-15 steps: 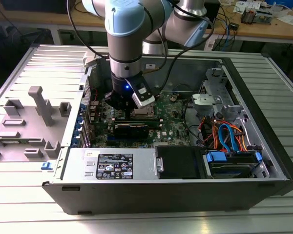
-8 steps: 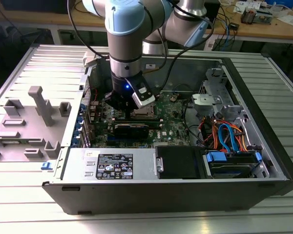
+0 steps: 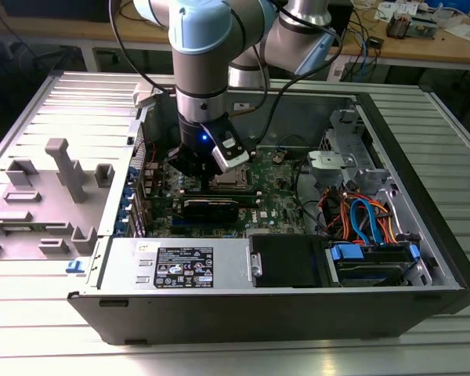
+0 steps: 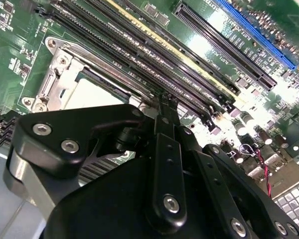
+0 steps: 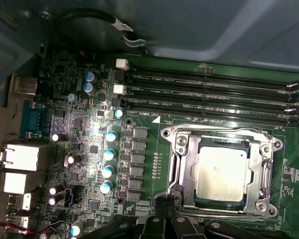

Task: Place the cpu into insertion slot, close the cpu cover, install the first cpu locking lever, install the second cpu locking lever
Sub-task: 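Install the second cpu locking lever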

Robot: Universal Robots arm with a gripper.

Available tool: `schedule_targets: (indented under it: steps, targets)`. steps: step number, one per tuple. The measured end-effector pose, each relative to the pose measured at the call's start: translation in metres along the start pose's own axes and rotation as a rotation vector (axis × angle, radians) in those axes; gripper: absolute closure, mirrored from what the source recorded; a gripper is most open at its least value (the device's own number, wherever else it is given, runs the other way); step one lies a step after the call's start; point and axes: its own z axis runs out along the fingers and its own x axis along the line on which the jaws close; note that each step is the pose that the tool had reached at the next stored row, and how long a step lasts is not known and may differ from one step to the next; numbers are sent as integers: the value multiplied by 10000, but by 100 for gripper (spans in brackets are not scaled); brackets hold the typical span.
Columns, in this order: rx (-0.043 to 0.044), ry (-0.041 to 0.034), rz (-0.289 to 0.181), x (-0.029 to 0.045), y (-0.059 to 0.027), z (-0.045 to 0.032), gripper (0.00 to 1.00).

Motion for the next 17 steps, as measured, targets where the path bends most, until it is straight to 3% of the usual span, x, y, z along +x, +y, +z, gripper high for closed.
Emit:
schedule_targets:
  steps: [2, 5, 9, 11, 13, 14, 17]
  targets:
    - [-17, -1, -29, 4, 1, 2, 89]
    - [-144, -14, -117, 14, 2, 14, 89]
    - [-131, -9, -157, 14, 2, 26, 89]
    - [-67, -8, -162, 15, 3, 29, 89]
    - [92, 11, -169, 14, 2, 28, 89]
    - [212, 25, -175, 14, 1, 27, 89]
    - [224, 23, -182, 13, 6, 8, 89]
